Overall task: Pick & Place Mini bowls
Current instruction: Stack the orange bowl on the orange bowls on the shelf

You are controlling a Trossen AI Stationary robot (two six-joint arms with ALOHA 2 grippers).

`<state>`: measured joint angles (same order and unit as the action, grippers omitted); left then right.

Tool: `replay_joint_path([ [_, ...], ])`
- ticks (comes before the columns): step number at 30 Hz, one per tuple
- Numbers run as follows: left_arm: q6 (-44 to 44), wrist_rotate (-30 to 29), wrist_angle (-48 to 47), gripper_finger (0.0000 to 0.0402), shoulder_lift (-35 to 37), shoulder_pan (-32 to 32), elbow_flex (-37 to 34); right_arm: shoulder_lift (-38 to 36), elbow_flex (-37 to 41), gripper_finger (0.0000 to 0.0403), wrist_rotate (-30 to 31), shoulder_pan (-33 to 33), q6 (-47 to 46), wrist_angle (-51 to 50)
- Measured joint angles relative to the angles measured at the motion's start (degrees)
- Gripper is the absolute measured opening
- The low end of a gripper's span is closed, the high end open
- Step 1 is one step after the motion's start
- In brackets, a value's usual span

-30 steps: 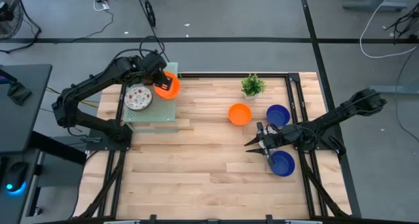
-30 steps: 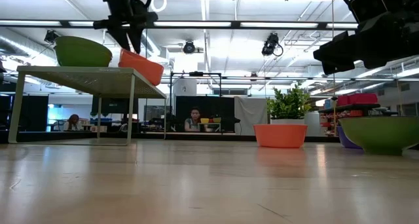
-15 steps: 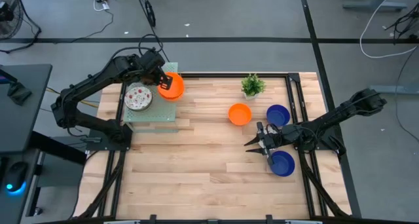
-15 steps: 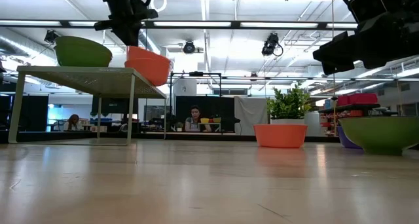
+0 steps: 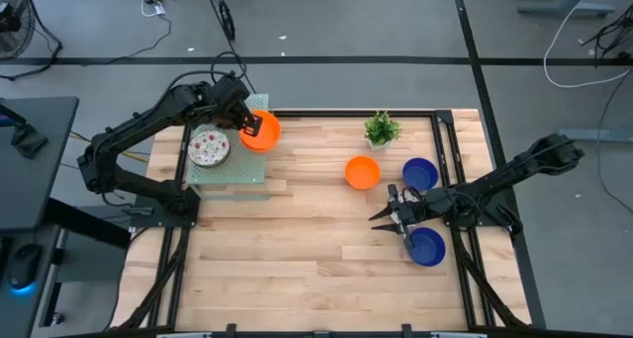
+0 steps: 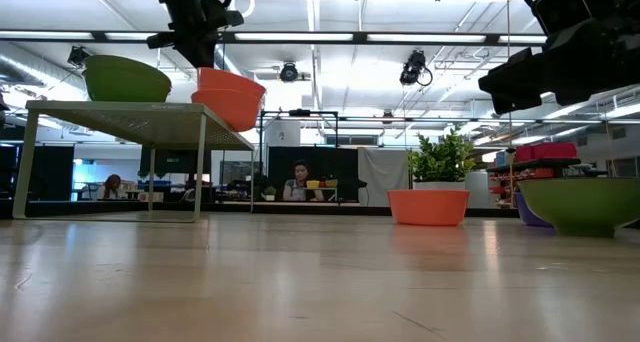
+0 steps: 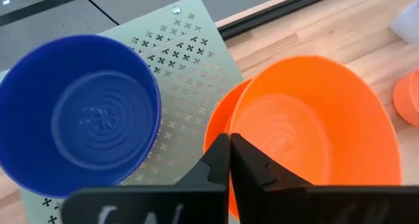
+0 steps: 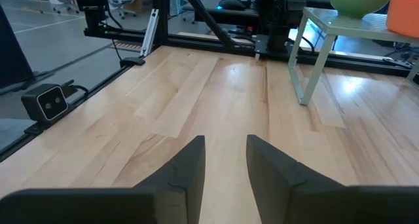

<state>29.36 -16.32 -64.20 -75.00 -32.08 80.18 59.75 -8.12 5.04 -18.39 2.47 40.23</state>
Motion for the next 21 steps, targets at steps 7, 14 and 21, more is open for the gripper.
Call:
replay_joint_path([
  [7,0.1,-0.1,0.0,0.0011,0.0,0.0,0.0,0.0,0.0,0.0114,0.0,0.0,0.0,0.0],
  [14,0.0,0.0,-0.5,0.0013,-2.0,0.1,0.0,0.0,0.0,0.0114,0.0,0.0,0.0,0.0],
  [21,-1.7,-0.7,-1.5,0.0013,-4.9,0.1,0.0,0.0,0.0,0.0114,0.1,0.0,0.0,-0.2],
])
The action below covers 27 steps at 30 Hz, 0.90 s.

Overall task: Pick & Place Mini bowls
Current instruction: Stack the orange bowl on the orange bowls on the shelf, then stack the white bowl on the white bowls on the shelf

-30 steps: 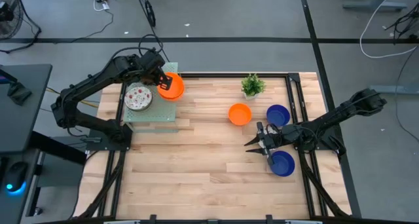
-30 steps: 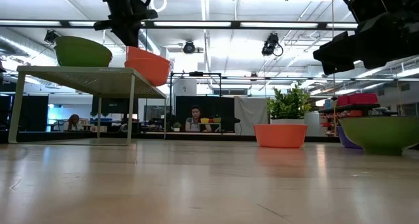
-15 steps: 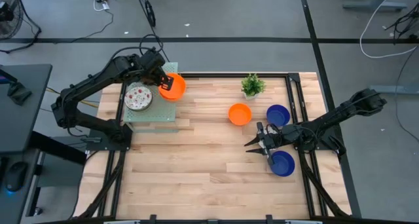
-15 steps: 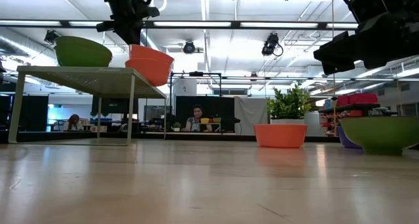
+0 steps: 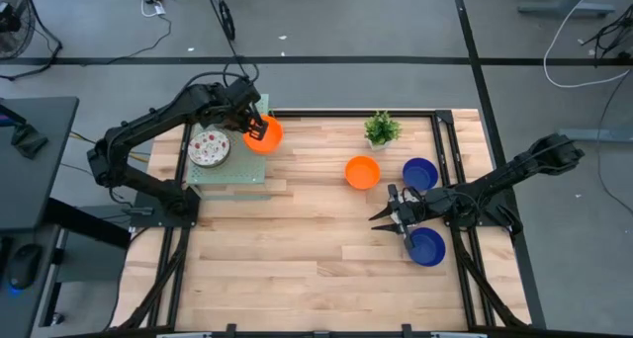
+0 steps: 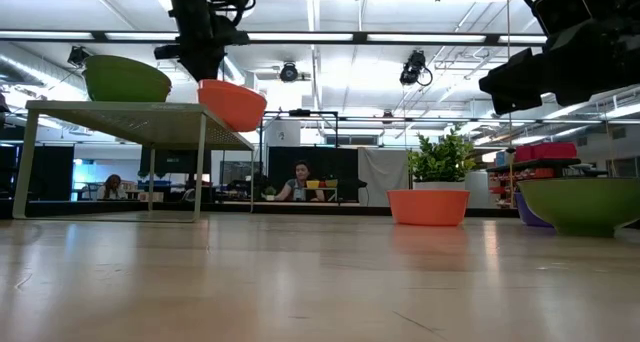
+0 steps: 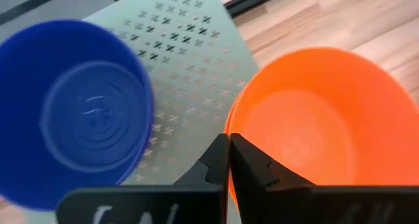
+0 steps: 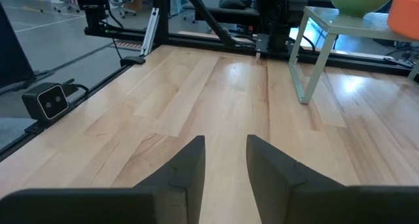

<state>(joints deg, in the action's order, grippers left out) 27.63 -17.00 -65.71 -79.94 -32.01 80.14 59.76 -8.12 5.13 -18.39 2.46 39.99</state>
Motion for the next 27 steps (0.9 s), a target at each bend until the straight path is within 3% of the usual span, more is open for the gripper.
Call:
replay_joint_path([
  [17,-0.3,-6.7,-5.1,0.0020,0.5,0.0,0.0,0.0,0.0,0.0114,0.0,0.0,0.0,-0.2],
  [27,0.5,-6.8,-8.0,0.0131,1.3,0.0,0.0,0.0,0.0,0.0114,0.0,0.0,0.0,-0.2],
])
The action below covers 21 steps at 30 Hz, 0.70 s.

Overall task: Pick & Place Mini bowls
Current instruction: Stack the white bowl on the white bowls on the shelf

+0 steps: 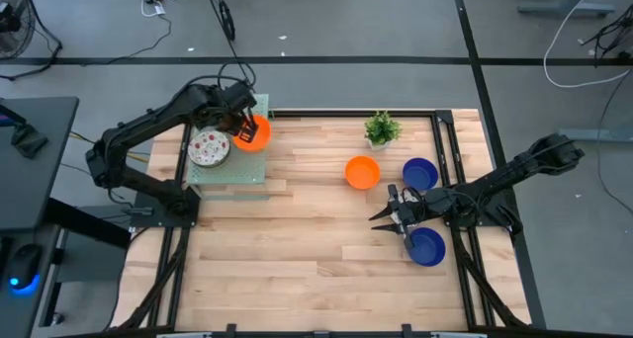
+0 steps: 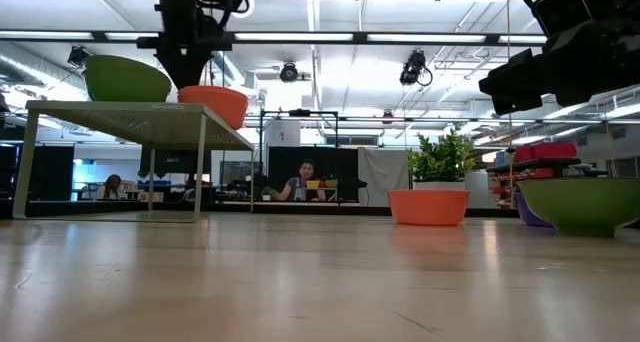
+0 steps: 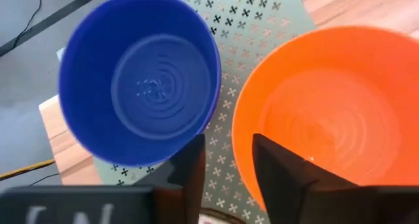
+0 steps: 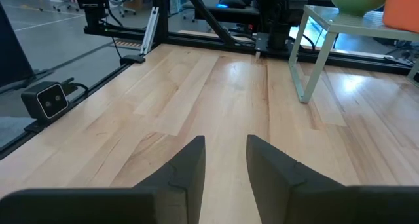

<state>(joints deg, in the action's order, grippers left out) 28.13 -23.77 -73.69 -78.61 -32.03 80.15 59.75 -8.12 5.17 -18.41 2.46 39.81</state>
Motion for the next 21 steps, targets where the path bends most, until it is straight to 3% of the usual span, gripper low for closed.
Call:
replay_joint_path([
  [4,2.6,-0.1,1.0,0.0162,2.5,1.0,1.1,0.0,0.0,0.0114,0.2,0.0,0.2,0.1],
  [8,2.8,-0.2,7.2,0.0164,4.9,5.5,1.3,0.0,0.0,0.0114,0.2,0.0,1.1,0.5],
  [14,-3.9,-2.7,24.3,0.0140,4.1,19.3,1.1,0.0,0.0,0.0114,0.2,0.0,2.7,0.8],
  [21,-13.8,-3.2,43.6,0.0116,-5.2,34.1,1.0,-0.8,0.0,0.0114,3.6,0.0,2.8,1.1],
])
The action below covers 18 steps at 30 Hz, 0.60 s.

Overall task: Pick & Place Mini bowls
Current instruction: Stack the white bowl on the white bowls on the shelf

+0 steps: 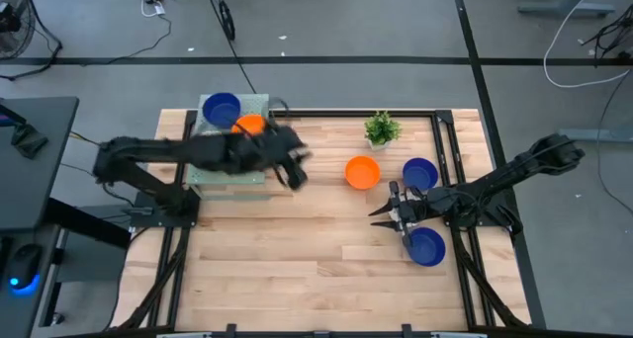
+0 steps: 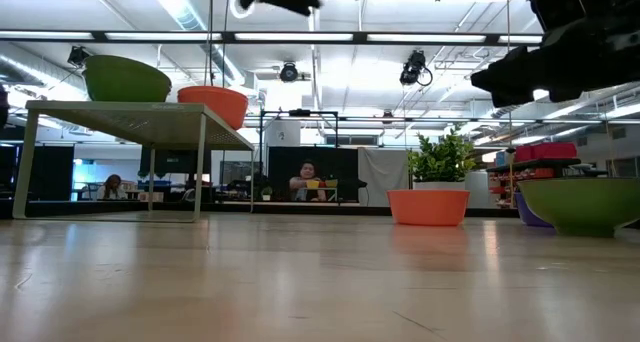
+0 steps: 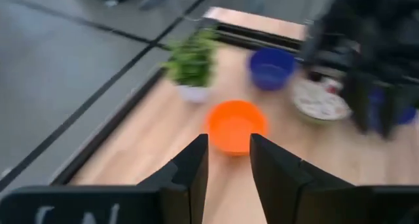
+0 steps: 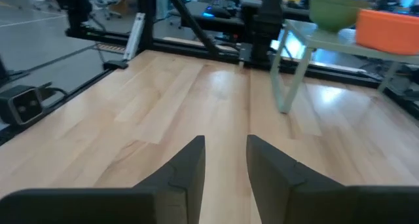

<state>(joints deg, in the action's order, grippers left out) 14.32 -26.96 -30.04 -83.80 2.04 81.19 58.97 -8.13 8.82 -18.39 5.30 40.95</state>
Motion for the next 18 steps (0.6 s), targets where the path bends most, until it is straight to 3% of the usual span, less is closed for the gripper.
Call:
replay_joint_path([
  [6,-1.5,-2.7,6.6,0.0113,-11.3,9.1,-0.1,-2.0,0.0,0.0114,5.2,0.0,-3.1,-5.6],
  [8,-1.3,-5.0,9.2,0.0112,-15.5,11.8,-0.1,-3.2,-1.2,0.0114,7.3,0.0,-5.3,-11.7],
  [13,-1.1,-9.0,17.7,0.0112,-25.2,17.0,-0.1,-5.3,-12.2,0.0114,7.2,0.0,-13.4,-41.3],
  [18,1.5,-9.5,18.8,0.0112,-29.5,19.9,-0.1,-4.0,-24.0,0.0114,6.2,0.0,-22.7,-70.5],
])
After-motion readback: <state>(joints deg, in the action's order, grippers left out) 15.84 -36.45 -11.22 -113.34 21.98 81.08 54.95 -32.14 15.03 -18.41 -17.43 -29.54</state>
